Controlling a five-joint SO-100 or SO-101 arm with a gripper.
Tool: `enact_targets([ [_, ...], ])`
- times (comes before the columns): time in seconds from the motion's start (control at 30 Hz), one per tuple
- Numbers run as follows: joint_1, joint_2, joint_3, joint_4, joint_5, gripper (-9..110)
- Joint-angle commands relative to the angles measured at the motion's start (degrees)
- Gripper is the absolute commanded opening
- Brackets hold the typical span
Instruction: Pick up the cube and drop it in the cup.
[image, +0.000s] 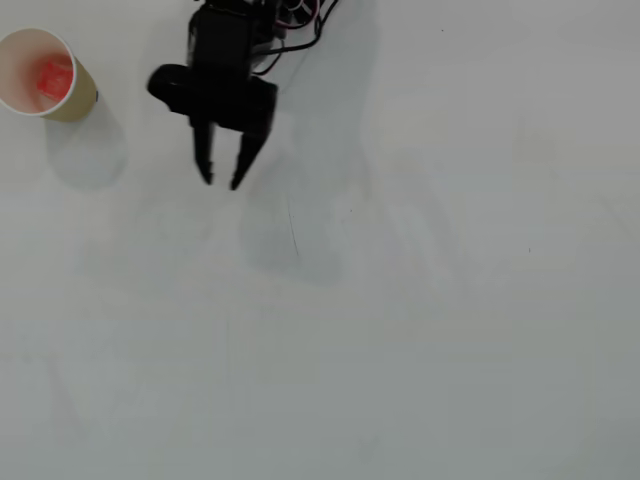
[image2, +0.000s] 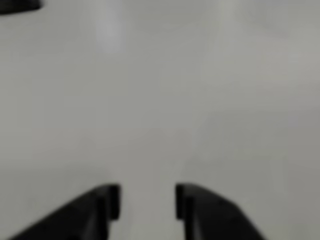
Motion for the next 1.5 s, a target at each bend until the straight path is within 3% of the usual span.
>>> enact_targets([
  [0.0, -5.27, 4.83, -0.26, 7.21, 0.53, 8],
  [0.23, -10.2, 8.96, 3.43, 15.12, 0.53, 5],
  [0.63, -12.74, 10.99, 7.56, 18.02, 0.53, 0],
  [1.47, -11.07, 15.03, 14.85, 31.03, 0.53, 0],
])
